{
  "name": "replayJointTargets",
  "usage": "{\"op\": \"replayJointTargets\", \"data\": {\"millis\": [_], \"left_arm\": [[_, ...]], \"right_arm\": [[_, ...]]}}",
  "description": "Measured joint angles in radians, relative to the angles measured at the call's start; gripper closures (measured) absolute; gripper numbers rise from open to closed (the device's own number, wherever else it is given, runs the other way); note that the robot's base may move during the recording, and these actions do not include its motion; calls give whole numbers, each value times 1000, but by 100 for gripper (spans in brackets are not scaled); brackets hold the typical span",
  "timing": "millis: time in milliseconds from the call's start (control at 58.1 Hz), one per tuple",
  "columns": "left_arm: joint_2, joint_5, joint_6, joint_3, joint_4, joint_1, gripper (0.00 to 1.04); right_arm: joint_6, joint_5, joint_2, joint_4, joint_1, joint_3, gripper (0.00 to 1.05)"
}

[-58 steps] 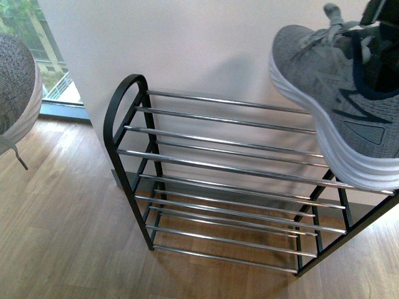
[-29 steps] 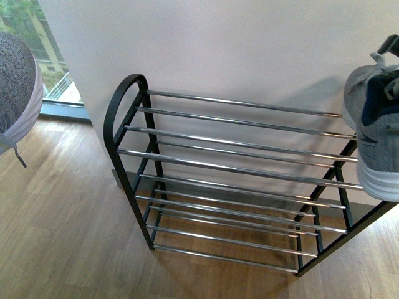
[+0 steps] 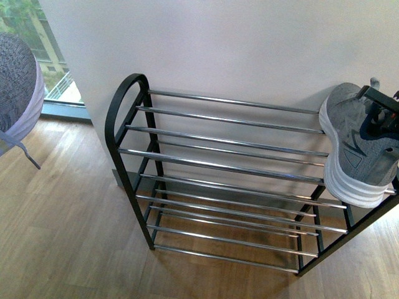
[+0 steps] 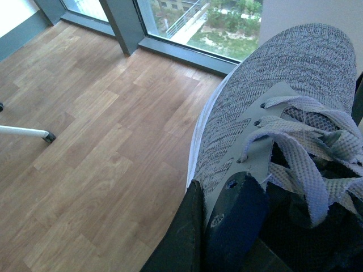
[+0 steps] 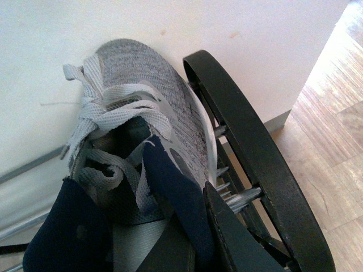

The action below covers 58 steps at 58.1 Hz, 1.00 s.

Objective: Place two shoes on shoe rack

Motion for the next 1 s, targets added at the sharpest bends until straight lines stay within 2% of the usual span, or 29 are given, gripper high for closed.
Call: {"op": "replayJointTargets", "data": {"millis": [206,275,344,516,637,774,826,895,929,998], "left_arm": [[0,0,0,0,0,0,103],[0,0,0,0,0,0,103],[0,0,0,0,0,0,103],[0,0,0,0,0,0,103],[0,0,0,0,0,0,103],[0,0,0,0,0,0,103],[0,0,0,0,0,0,103],[0,0,0,0,0,0,103],[0,0,0,0,0,0,103],[0,0,0,0,0,0,103]], "right_arm": [[-28,-11,6,13,4,4,103],[-45,-46,-3,16,18,4,102],[-82,-73,-27,22,30,4,87],[-185,-41,-140,3,32,-16,46],[-291,-32,-186,41,26,-64,29],[-513,-71,-325,122,3,-145,9],[-587,-85,-385,121,-18,-158,8],[-697,-166,-503,93,-86,-181,10],[-680,-330,-521,212,-127,-220,17],[-628,-536,-547,350,-137,-299,31]]}}
